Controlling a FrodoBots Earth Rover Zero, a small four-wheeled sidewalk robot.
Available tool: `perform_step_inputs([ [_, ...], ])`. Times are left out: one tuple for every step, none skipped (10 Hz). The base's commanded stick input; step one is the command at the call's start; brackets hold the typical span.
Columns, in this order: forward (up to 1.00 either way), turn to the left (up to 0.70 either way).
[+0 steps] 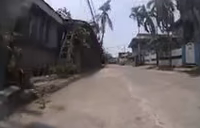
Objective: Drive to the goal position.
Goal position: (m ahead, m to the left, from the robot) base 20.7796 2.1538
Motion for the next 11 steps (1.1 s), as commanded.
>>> perform_step_inputs([
  [0.70, 0.00],
  [0.70, -0.19],
  [0.70, -0.34],
  [0.70, -0.35],
  [0.70, -0.35],
  [0.70, -0.35],
  [0.70, -0.35],
  [0.70, -0.35],
  [0.70, -0.35],
  [0.70, -0.35],
  [0.70, -0.30],
])
